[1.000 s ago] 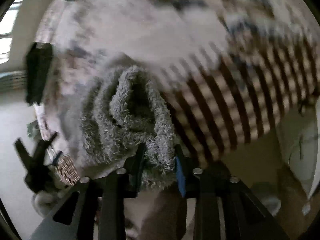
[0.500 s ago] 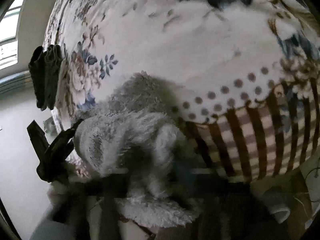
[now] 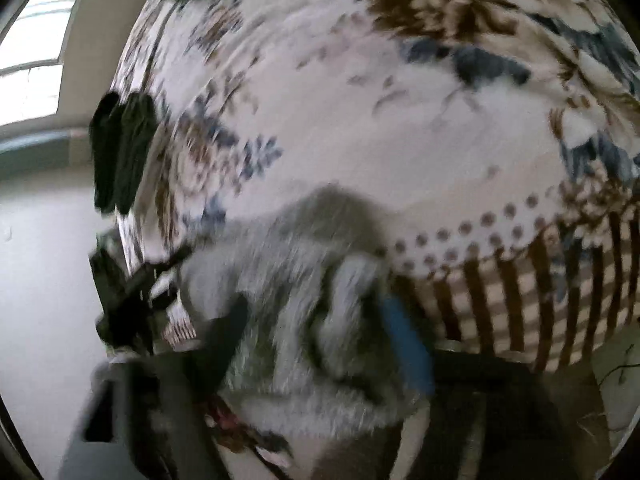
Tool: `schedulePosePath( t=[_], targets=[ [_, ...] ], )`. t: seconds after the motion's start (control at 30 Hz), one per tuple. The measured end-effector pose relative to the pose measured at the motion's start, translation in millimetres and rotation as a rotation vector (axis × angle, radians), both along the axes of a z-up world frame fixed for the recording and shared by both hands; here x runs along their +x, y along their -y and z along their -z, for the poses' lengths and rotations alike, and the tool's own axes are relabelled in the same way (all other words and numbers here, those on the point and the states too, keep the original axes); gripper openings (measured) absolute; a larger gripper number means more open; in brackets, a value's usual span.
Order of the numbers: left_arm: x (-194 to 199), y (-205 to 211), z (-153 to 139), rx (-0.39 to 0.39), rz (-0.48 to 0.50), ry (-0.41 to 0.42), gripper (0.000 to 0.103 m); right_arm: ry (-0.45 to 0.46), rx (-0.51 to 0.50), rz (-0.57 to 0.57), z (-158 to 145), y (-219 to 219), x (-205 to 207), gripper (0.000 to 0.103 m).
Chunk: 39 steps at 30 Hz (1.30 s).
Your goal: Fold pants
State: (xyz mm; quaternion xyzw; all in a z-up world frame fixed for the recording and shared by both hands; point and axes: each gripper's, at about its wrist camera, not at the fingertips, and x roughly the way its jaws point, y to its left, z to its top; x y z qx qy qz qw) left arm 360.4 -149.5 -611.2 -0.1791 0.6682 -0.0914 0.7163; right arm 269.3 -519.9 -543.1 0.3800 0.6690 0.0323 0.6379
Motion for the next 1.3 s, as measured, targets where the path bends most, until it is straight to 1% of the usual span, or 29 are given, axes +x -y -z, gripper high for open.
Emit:
schedulePosePath(
  t=[0.03, 0.07, 0.1, 0.13, 0.2, 0.27, 0.33, 0.4, 0.47, 0.5, 0.53, 0.57, 0.6, 0.63, 0.7, 0.77, 0.83, 0.87, 0.9, 0.93, 1.0, 1.03, 1.07, 1.1, 1.13, 1.2, 1.23, 1.27, 1.3],
  targets=[
    [1, 6, 1, 0.019, 0.041, 0.014, 0.049, -0.013, -0.011, -0.040, 10, -11, 1, 0.079],
    [2, 11, 2, 0.054, 0.068, 0.027, 0.041, -0.018, -0.036, -0.062, 16, -16, 0, 0.063],
    [2, 16, 1, 0.103, 0.101, 0.056, 0.028, -0.026, -0.077, -0.082, 22, -22, 0, 0.036],
    [2, 18, 3, 0.120, 0.116, 0.063, 0.028, -0.029, -0.092, -0.083, 26, -26, 1, 0.018],
    [5, 12, 9, 0.137, 0.103, 0.051, 0.025, 0.005, -0.136, -0.032, 20, -20, 5, 0.017],
    [10, 2, 17, 0.124, 0.058, 0.033, 0.025, 0.049, -0.175, 0.051, 8, -1, 11, 0.017],
    [15, -3, 23, 0.088, 0.026, 0.005, 0.025, 0.022, -0.152, 0.055, 18, 6, 17, 0.017],
    [17, -3, 21, 0.059, 0.007, -0.005, 0.030, 0.001, -0.146, 0.047, 25, 5, 20, 0.018],
    [16, -2, 12, 0.042, -0.011, -0.016, 0.033, -0.017, -0.086, 0.025, 26, 4, 21, 0.029],
    [15, -4, 5, 0.041, -0.012, -0.017, 0.038, -0.022, -0.065, 0.036, 22, 7, 17, 0.034],
    [13, -6, -3, 0.039, -0.013, -0.013, 0.044, -0.012, -0.054, 0.061, 14, 13, 9, 0.047],
    [10, -8, -12, 0.036, -0.016, 0.001, 0.063, 0.001, -0.061, 0.090, 4, 19, -4, 0.060],
    [7, -8, -20, 0.034, -0.017, 0.021, 0.079, -0.002, -0.075, 0.104, -1, 23, -13, 0.065],
    [4, -7, -28, 0.031, -0.013, 0.037, 0.083, -0.022, -0.092, 0.124, -5, 28, -28, 0.074],
    [-4, 3, -42, 0.027, 0.011, 0.060, 0.084, -0.095, -0.073, 0.146, -1, 29, -54, 0.075],
    [-10, 18, -52, 0.003, 0.044, 0.072, 0.084, -0.191, 0.036, 0.173, 21, 22, -82, 0.075],
    [-15, 40, -58, -0.035, 0.090, 0.060, 0.084, -0.216, 0.112, 0.186, 39, 11, -95, 0.075],
    [-16, 50, -58, -0.053, 0.115, 0.052, 0.084, -0.210, 0.113, 0.180, 44, 6, -98, 0.069],
    [-17, 68, -56, -0.060, 0.161, 0.039, 0.084, -0.200, 0.098, 0.191, 46, 5, -100, 0.055],
    [-17, 87, -50, -0.016, 0.216, 0.025, 0.084, -0.204, 0.087, 0.214, 47, 5, -106, 0.015],
    [-13, 108, -34, 0.046, 0.278, 0.001, 0.084, -0.247, 0.043, 0.269, 50, 13, -120, 0.013],
    [-11, 113, -28, 0.048, 0.285, -0.021, 0.084, -0.266, 0.018, 0.272, 50, 17, -127, 0.013],
    [-10, 121, -27, 0.024, 0.300, -0.034, 0.084, -0.261, 0.011, 0.260, 48, 19, -129, 0.013],
    [-11, 128, -32, 0.017, 0.321, -0.024, 0.084, -0.247, 0.027, 0.254, 46, 19, -130, 0.013],
    [-12, 138, -42, 0.018, 0.360, 0.005, 0.084, -0.228, 0.062, 0.254, 43, 19, -129, 0.018],
    [-15, 162, -58, -0.006, 0.445, 0.028, 0.084, -0.193, 0.074, 0.253, 36, 20, -129, 0.038],
    [-17, 175, -61, -0.014, 0.489, 0.027, 0.084, -0.176, 0.060, 0.249, 33, 20, -127, 0.058],
    [-19, 192, -61, -0.011, 0.553, 0.022, 0.084, -0.165, 0.053, 0.250, 33, 21, -125, 0.067],
    [-21, 210, -56, 0.002, 0.637, 0.007, 0.084, -0.159, 0.060, 0.261, 35, 20, -123, 0.067]
  ],
)
